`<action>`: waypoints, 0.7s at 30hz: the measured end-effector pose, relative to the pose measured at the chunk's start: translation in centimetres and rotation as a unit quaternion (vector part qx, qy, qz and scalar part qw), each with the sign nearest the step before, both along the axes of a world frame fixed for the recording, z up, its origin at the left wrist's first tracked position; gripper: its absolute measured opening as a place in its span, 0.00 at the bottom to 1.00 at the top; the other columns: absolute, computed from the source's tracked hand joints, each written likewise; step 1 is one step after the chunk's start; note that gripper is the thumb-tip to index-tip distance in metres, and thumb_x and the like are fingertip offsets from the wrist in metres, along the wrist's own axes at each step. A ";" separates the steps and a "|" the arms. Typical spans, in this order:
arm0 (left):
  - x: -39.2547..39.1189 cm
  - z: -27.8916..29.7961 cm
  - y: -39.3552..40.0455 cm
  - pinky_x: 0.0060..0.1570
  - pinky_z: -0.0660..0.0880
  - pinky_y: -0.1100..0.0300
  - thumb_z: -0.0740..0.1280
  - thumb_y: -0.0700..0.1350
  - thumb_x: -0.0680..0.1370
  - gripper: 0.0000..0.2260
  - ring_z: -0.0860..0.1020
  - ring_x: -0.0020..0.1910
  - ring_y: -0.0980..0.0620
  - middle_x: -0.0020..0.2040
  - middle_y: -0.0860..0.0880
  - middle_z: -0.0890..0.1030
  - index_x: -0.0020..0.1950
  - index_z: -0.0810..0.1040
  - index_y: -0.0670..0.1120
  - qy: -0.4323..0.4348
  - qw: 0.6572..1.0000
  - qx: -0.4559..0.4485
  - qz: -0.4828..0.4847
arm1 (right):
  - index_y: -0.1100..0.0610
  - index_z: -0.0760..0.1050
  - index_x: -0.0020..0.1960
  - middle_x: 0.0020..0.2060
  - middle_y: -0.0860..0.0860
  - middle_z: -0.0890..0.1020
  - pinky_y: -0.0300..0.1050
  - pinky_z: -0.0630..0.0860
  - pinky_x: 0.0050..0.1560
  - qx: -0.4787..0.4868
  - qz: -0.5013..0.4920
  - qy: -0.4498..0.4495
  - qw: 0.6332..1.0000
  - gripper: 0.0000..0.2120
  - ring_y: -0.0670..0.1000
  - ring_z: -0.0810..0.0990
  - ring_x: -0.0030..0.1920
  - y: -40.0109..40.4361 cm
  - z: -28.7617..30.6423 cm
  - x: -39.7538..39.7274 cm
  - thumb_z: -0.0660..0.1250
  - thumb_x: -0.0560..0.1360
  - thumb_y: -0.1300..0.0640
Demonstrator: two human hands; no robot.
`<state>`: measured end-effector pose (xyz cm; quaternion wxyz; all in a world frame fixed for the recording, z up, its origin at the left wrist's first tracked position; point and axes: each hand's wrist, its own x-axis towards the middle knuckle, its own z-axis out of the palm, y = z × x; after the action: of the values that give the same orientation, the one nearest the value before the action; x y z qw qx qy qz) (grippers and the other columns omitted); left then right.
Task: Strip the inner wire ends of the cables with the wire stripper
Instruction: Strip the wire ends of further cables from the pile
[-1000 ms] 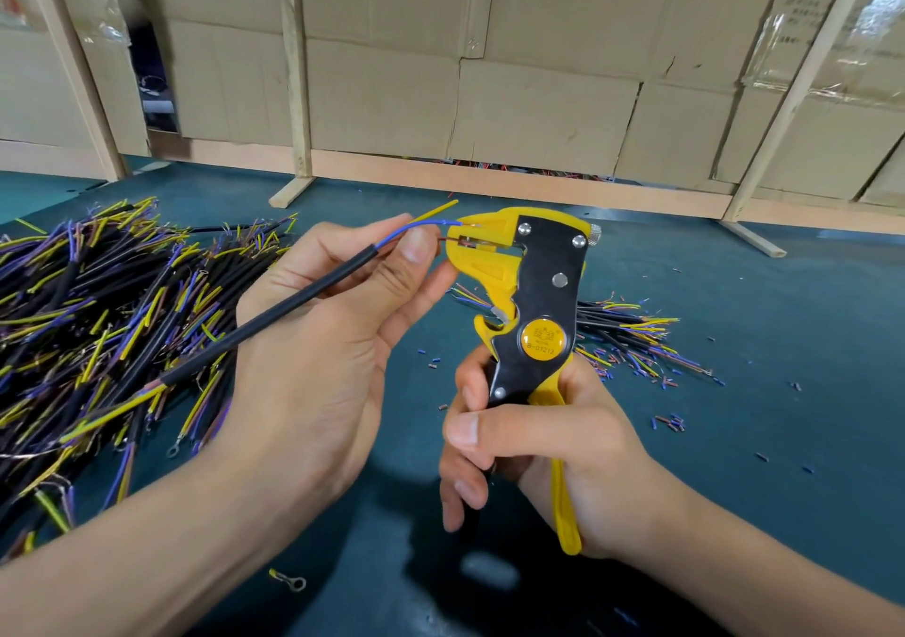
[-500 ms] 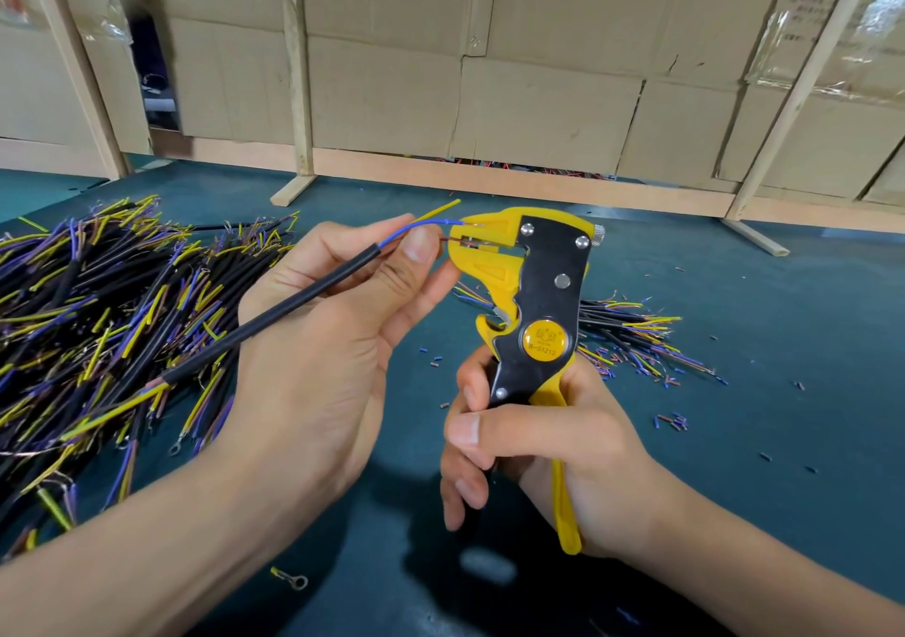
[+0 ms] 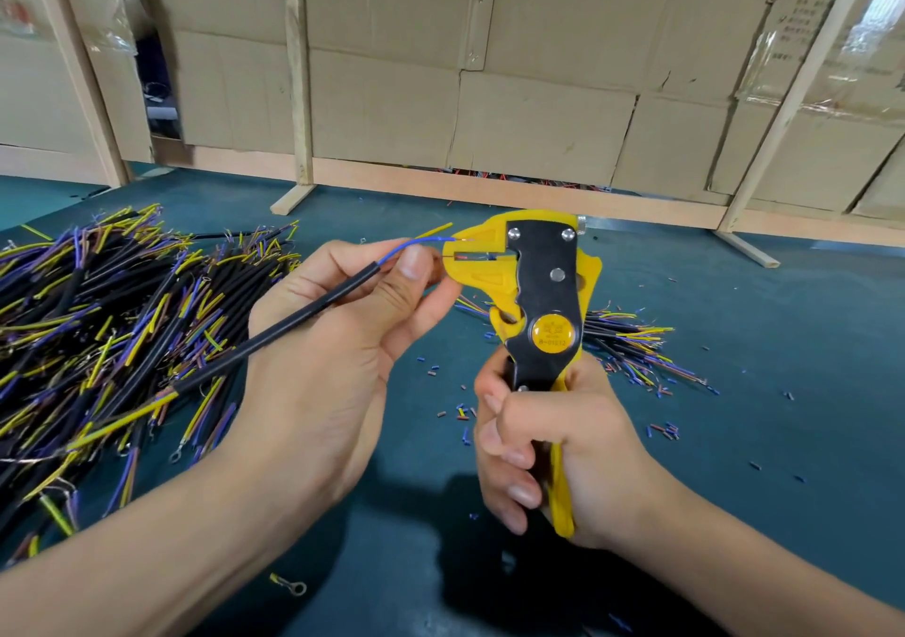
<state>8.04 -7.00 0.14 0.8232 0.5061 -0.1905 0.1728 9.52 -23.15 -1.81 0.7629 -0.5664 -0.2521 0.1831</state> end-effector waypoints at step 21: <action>3.9 2.7 1.5 0.33 0.81 0.56 0.70 0.41 0.79 0.05 0.78 0.32 0.53 0.36 0.45 0.78 0.48 0.82 0.39 0.269 0.894 0.349 0.077 | 0.55 0.70 0.32 0.27 0.55 0.68 0.53 0.77 0.32 0.085 -0.304 -0.013 0.949 0.15 0.56 0.69 0.27 -4.3 1.9 5.9 0.68 0.71 0.71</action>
<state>11.90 -5.49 2.83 0.5973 0.8013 0.0292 0.0151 15.41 -27.45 0.09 0.8246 -0.5513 -0.0922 -0.0868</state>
